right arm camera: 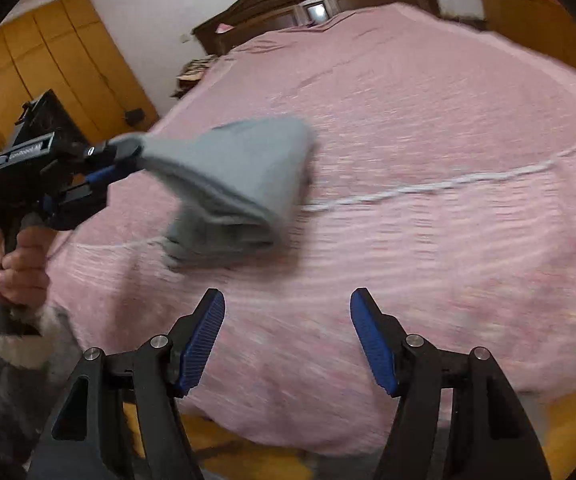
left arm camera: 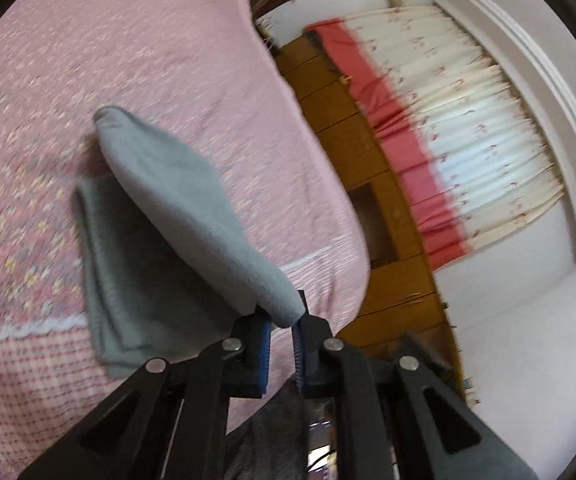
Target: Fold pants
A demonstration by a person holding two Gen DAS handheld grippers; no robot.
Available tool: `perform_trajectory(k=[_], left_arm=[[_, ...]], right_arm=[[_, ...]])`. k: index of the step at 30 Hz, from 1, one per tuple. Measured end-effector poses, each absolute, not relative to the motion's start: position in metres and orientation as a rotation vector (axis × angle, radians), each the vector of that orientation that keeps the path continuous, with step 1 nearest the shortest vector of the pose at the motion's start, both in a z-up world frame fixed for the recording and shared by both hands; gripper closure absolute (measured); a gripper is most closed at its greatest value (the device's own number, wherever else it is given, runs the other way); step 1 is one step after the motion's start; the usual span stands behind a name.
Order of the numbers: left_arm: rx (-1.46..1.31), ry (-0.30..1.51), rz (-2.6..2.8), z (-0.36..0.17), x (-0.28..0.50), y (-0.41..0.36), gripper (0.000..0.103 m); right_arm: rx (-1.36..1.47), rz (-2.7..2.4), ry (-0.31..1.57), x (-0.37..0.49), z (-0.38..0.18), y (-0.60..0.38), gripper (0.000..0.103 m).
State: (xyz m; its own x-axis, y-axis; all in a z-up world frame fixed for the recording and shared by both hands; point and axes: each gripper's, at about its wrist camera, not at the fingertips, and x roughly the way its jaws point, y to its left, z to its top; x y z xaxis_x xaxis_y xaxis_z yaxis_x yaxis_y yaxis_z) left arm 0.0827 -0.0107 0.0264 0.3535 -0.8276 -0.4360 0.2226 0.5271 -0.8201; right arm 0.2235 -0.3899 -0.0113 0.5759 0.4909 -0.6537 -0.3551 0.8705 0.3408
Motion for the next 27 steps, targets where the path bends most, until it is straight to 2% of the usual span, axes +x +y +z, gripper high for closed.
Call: perform_trajectory(k=[10,18,23,27], left_arm=[[-0.778,0.936,-0.8,0.042,0.091,0.002,0.094],[-0.775,0.906,-0.803,0.045,0.09,0.016,0.094],[-0.765,0.911,-0.788,0.039,0.086,0.019,0.094],[-0.741,0.92,-0.758,0.027,0.078,0.024,0.094]], right_arm=[[0.295,0.326,0.831,0.265,-0.015,-0.356,0.036],[0.421,0.299,0.873,0.267,-0.042,-0.389,0.036],[0.219,0.25,0.874,0.25,-0.042,-0.372,0.036],[0.285,0.247,0.912,0.236,-0.047,-0.39,0.036]])
